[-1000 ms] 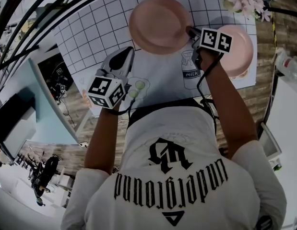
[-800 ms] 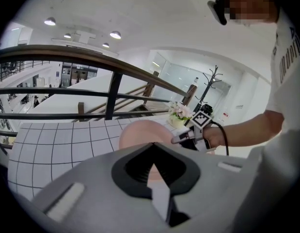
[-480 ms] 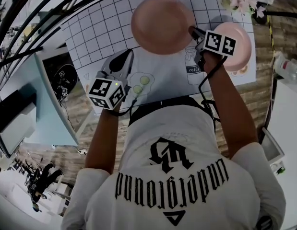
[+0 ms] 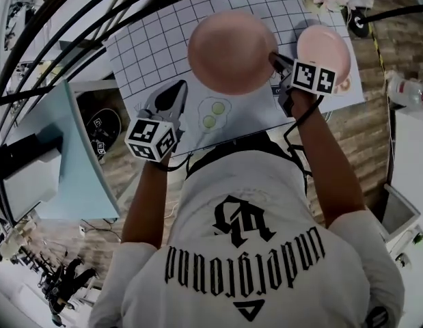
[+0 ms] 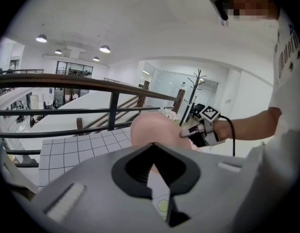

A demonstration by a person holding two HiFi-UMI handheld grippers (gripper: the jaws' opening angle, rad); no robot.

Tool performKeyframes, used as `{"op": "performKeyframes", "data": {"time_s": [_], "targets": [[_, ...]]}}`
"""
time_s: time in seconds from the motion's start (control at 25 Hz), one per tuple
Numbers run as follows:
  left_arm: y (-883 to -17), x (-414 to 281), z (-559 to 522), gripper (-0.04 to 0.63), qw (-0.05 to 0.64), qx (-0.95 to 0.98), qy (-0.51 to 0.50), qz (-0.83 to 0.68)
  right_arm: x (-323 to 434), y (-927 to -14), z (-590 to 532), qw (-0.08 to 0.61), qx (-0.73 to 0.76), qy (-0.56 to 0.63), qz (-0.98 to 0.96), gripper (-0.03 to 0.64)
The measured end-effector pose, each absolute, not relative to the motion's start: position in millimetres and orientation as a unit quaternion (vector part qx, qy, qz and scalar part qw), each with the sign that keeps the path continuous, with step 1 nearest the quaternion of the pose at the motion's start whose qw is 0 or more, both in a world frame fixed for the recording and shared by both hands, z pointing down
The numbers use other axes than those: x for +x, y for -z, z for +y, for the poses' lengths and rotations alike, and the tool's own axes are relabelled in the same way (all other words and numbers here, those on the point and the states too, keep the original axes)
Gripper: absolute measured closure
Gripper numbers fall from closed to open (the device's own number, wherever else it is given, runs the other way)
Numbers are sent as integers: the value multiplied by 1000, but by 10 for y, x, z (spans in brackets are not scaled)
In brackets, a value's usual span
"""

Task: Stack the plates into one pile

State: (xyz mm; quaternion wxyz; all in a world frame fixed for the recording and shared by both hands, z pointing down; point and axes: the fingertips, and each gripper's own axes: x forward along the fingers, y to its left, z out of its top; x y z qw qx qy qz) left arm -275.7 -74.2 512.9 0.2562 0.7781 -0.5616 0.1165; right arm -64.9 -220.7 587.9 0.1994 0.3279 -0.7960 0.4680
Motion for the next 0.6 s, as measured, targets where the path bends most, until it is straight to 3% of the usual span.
{"op": "performKeyframes", "data": {"time_s": [0.24,0.6], "targets": [[-4877,-2982,-99,546,221,794,-108,-556,-788,-5542,-1486,177,339,-447,-808,594],[-4692,-2716,172,546,204,807,-96,-546,-617,-5431,-1077,172,341,-439,-813,595]]}}
